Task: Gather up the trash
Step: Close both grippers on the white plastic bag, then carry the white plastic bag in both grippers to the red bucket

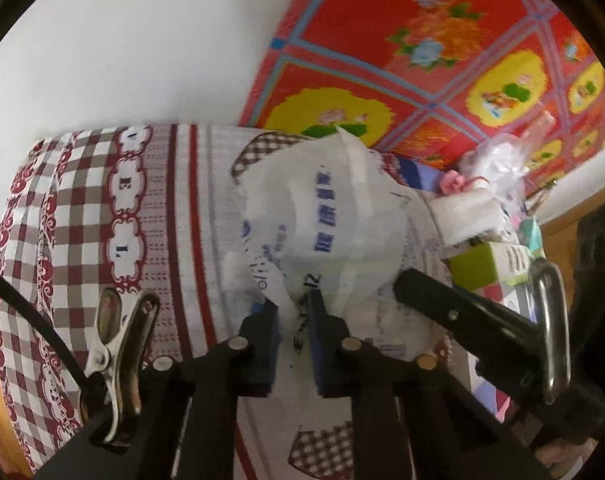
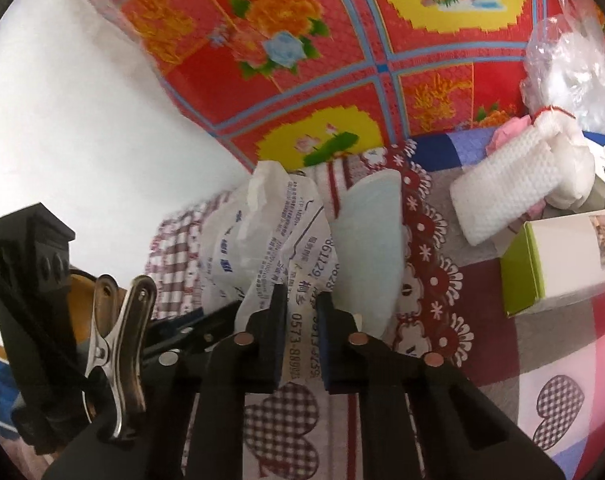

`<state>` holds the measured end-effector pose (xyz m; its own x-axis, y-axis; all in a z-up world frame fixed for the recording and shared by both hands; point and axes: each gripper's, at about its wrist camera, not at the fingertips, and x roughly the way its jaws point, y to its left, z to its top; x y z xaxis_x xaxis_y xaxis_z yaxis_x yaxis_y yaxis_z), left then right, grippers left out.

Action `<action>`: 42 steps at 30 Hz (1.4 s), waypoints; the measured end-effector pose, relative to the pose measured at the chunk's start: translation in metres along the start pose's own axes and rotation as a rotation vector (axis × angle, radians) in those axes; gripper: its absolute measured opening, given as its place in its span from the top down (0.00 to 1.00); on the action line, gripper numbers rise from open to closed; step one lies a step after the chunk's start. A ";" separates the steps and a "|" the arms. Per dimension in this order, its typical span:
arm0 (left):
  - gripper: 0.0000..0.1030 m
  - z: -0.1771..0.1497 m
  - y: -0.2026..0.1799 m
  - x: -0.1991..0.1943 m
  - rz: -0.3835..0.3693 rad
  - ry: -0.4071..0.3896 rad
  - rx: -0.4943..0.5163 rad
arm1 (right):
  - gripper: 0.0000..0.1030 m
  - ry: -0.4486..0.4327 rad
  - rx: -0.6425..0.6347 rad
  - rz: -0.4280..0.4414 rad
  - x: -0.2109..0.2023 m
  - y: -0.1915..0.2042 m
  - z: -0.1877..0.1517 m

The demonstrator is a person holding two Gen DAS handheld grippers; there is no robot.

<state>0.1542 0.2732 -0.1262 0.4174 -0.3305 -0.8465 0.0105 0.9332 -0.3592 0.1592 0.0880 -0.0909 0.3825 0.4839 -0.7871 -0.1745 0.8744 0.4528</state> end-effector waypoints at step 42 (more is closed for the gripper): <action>0.91 -0.152 0.011 -0.163 0.186 -0.236 -0.179 | 0.88 0.028 -0.360 0.257 -0.073 0.120 -0.106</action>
<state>-0.0520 0.3165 -0.0518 0.5961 -0.0955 -0.7972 -0.2364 0.9280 -0.2880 0.0145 0.1619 -0.0234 0.2611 0.6838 -0.6814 -0.5677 0.6797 0.4646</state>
